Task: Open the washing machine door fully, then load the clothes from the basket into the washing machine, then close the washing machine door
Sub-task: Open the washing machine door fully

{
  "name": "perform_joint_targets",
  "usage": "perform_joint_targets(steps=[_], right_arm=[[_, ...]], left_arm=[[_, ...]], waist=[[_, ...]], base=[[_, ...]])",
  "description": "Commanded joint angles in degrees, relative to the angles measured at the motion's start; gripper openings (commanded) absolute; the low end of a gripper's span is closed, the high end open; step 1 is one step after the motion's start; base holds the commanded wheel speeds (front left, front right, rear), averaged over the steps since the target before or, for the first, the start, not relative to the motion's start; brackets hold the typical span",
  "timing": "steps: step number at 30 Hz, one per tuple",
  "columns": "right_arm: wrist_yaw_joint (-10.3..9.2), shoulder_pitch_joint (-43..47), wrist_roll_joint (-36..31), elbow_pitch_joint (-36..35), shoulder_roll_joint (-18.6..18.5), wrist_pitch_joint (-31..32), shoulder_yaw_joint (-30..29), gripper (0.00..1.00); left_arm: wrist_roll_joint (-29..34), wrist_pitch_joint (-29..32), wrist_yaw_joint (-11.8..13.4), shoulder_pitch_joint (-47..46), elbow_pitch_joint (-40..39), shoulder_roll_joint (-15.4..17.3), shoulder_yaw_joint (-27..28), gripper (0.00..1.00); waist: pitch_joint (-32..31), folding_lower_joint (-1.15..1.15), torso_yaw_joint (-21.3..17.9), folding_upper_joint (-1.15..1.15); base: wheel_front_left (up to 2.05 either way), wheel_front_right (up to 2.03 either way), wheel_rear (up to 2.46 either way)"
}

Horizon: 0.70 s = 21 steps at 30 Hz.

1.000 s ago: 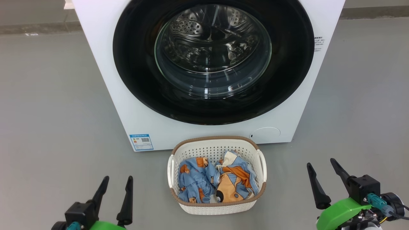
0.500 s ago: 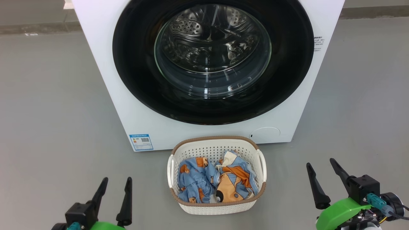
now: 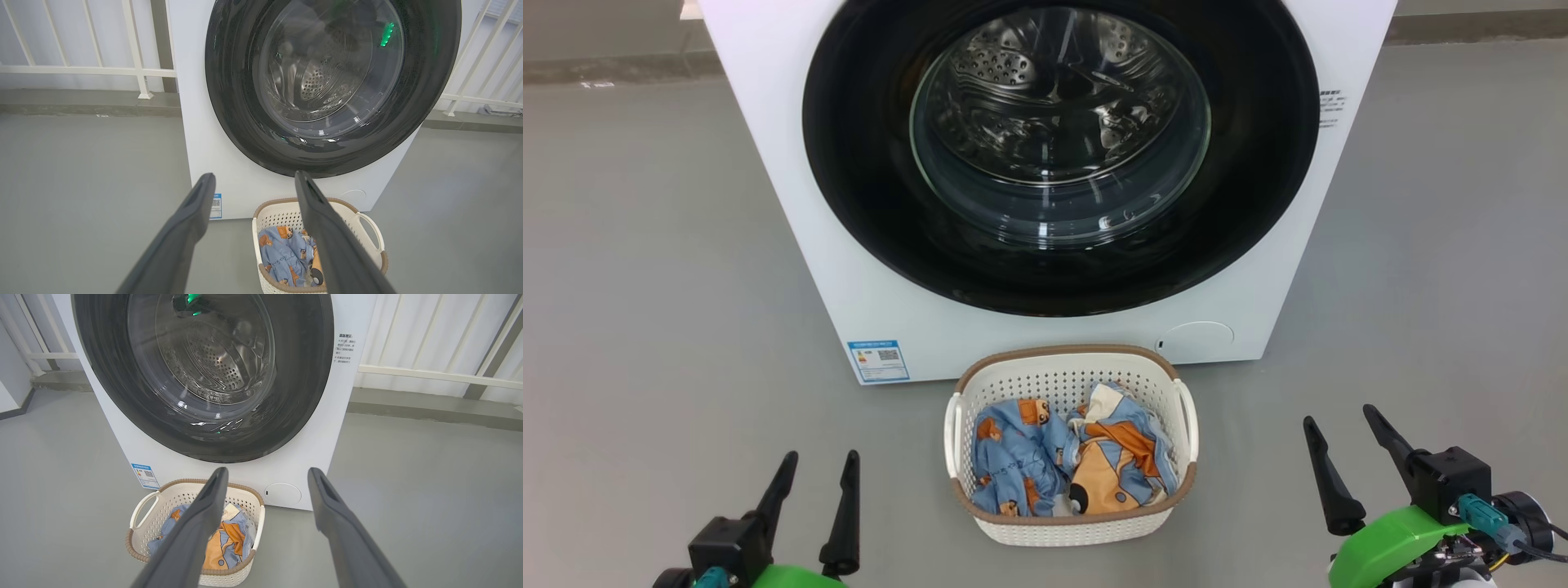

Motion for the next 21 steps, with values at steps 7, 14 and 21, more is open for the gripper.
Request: perform_joint_targets(steps=[7, 14, 21], right_arm=[[0.09, -1.74, 0.65, -1.58, -0.4, -0.17, 1.41, 1.0], [0.09, -1.89, 0.85, -1.56, -0.41, -0.23, 1.48, 1.0], [0.09, -1.9, 0.83, -1.37, -0.35, -0.46, 1.38, 1.0]], left_arm=[[0.26, -0.71, 0.67, -2.79, -1.55, 1.06, 1.75, 1.0], [0.49, -0.71, 0.64, -3.05, -1.47, 1.05, 1.73, 1.0], [0.01, -0.71, 0.42, -3.02, -1.68, 0.9, 2.03, 1.0]], waist=[[0.12, 0.0, 0.01, 0.0], [0.44, 0.0, 0.07, 0.0], [0.56, 0.0, 0.03, 0.0]], base=[[0.86, 0.86, -1.71], [1.21, 1.21, -2.43], [1.19, 1.21, -2.4]])
